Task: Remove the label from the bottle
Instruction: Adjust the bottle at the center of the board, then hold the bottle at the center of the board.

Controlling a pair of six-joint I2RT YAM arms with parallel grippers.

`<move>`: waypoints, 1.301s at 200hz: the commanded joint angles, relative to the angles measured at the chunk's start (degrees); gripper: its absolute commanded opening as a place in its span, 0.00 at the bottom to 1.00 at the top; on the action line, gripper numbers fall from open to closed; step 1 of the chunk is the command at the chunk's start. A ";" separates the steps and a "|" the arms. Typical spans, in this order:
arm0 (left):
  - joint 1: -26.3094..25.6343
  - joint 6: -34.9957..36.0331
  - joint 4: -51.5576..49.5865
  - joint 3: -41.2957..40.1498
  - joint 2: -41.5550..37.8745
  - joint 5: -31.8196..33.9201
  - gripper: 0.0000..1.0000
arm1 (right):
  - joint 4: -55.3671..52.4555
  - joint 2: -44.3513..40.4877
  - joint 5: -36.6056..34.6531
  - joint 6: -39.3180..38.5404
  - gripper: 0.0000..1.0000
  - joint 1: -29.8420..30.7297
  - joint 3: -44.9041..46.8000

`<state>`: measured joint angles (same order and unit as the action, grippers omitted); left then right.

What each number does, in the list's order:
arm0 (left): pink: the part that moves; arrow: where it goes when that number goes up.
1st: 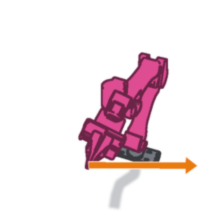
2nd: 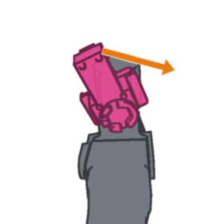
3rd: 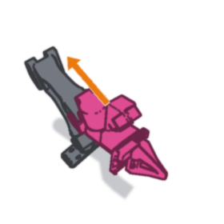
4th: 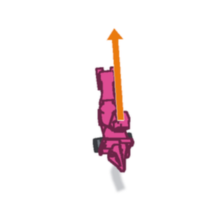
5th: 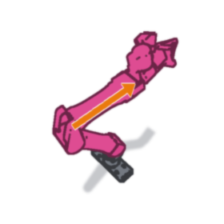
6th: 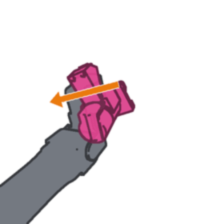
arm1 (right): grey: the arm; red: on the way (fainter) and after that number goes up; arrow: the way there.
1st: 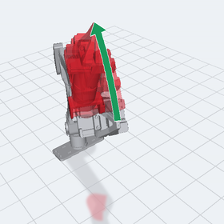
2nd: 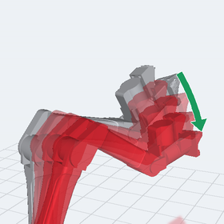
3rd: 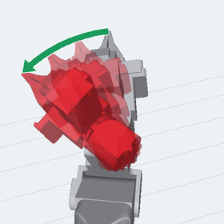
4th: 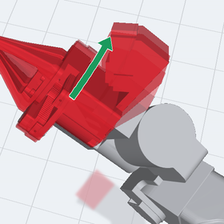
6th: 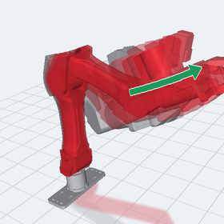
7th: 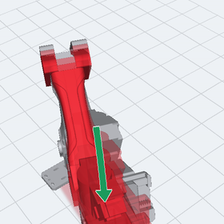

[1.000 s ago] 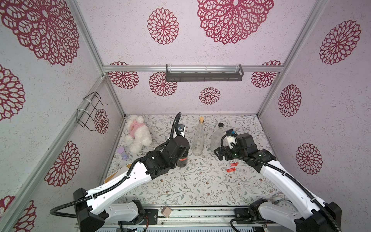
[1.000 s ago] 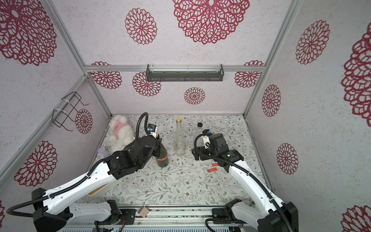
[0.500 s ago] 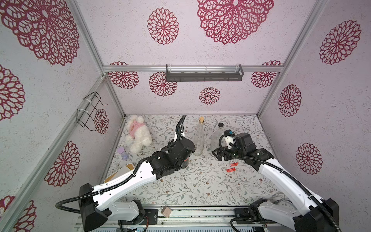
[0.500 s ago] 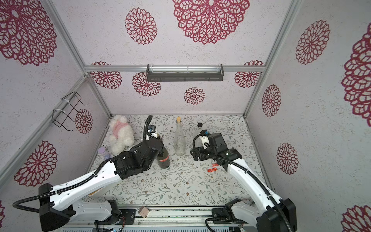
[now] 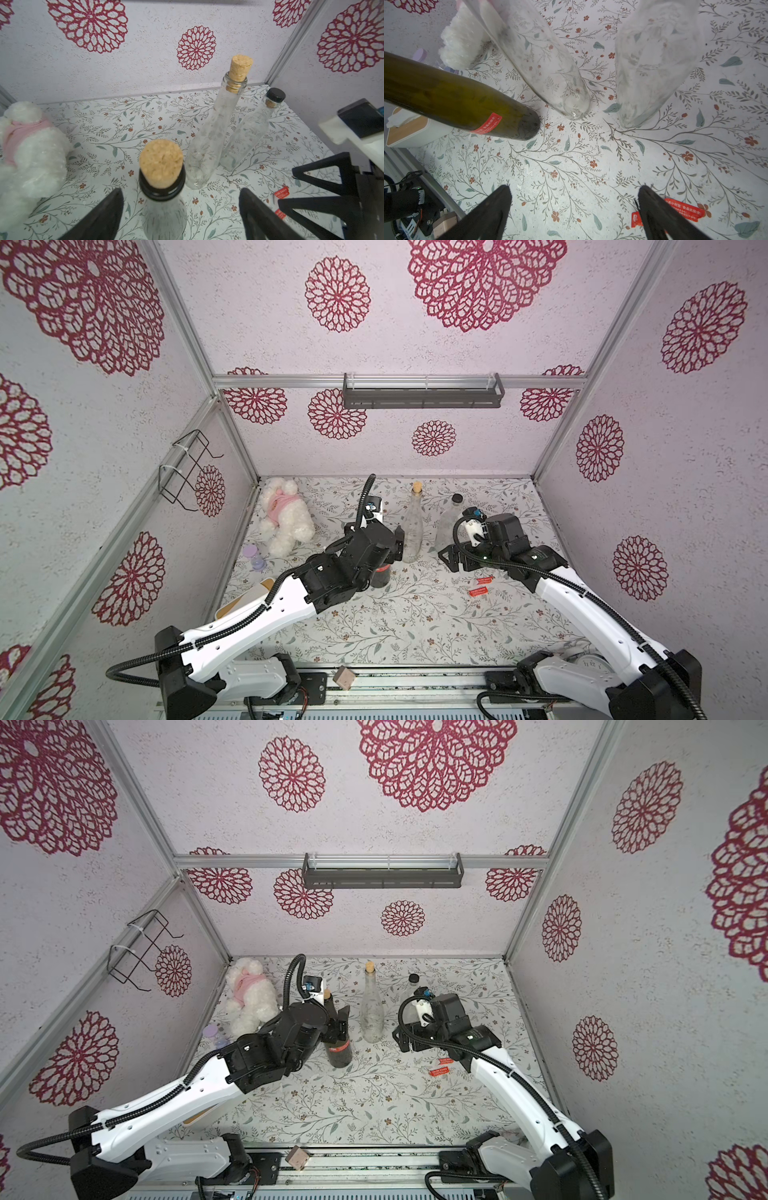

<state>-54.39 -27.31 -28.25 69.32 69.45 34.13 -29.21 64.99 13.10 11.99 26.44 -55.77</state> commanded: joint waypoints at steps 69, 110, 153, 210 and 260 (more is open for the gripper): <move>15.67 19.94 -3.39 -2.37 -8.18 -46.09 0.99 | -2.03 -7.64 -2.15 2.58 0.90 -0.58 2.15; 23.81 21.61 -0.46 -3.84 -6.98 -56.78 1.00 | -2.25 -9.08 -2.80 4.37 0.89 -0.52 3.55; 27.79 23.27 2.23 -3.55 -3.19 -62.79 0.98 | -2.08 -9.01 -3.28 5.37 0.88 -0.60 4.41; 30.26 25.43 3.72 -1.96 1.32 -66.00 0.85 | -1.11 -7.84 -3.65 6.18 0.86 -0.57 4.44; 31.18 26.10 4.98 -0.69 3.88 -67.87 0.71 | -0.17 -6.50 -4.01 5.96 0.86 -0.55 4.25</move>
<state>-23.81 -2.98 -25.76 66.52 72.38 -31.48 -31.03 58.13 10.24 17.19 26.02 -50.96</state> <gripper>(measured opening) 0.739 0.858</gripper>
